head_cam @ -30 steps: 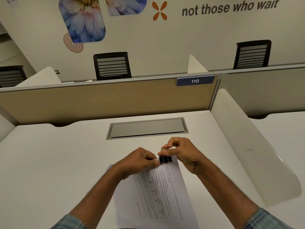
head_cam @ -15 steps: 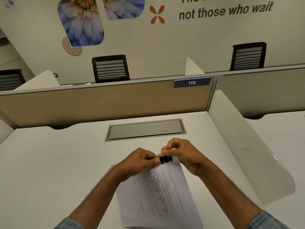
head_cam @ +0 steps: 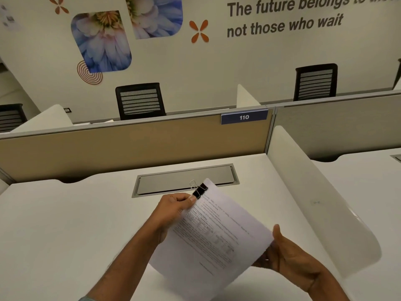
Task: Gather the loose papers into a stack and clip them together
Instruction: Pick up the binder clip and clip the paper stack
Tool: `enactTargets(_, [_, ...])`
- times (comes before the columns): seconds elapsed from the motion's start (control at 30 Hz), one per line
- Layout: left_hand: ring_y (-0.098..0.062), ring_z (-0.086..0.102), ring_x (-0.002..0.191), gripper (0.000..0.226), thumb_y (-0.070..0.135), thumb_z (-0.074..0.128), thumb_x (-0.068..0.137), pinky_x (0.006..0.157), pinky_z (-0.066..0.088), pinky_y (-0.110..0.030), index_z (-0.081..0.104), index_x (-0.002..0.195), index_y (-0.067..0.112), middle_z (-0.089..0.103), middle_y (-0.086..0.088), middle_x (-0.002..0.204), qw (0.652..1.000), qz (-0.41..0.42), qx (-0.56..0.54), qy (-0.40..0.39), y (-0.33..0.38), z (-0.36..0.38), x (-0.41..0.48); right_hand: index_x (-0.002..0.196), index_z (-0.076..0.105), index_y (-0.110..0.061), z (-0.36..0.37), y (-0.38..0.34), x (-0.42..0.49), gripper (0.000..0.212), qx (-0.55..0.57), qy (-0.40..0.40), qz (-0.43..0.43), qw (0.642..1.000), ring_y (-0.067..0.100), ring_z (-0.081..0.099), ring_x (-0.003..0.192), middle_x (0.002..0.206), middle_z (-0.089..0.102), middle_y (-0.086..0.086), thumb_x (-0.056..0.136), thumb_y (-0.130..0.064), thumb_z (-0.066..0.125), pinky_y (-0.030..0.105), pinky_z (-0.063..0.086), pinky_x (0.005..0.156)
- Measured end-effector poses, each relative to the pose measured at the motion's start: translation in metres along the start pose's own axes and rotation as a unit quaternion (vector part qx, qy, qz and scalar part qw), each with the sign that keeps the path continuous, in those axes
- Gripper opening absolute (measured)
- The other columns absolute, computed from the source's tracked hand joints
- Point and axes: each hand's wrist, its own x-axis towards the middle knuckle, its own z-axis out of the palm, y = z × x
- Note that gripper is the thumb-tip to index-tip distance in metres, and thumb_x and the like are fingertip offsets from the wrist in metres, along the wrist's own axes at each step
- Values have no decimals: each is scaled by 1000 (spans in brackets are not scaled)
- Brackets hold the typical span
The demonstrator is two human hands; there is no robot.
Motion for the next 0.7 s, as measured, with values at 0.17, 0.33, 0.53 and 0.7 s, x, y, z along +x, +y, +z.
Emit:
enactTargets(0.17, [-17,70,91,25,34,65,97,75,43,-29,81,102,16,83,1,94,988,-45,-133,59,-1,19,9,134,64,-20,8,22,1,79,-6,41,31,999,39,68,119,132,70,18,66,-49,92,48,60,90])
enactTargets(0.33, [-32,73,87,21,31,65,98,75,58,-42,76,104,15,82,-10,93,961,-87,-243,97,-8,44,27,126,70,-18,20,42,3,51,-86,176,-6,981,23,77,102,114,80,3,78,-25,86,34,64,81])
enactTargets(0.53, [-27,78,89,18,24,61,101,59,62,-33,72,113,19,82,-5,100,969,-78,-225,62,-16,73,40,110,73,-26,-4,37,7,26,-136,309,-60,939,15,79,88,99,82,-9,87,-15,80,30,63,73])
enactTargets(0.7, [-29,75,104,32,2,64,95,72,61,-31,67,125,14,78,-6,116,981,-117,-151,-25,-47,103,41,113,71,-25,-46,21,12,27,-170,325,-40,929,18,79,86,102,82,-6,88,-16,78,32,64,70])
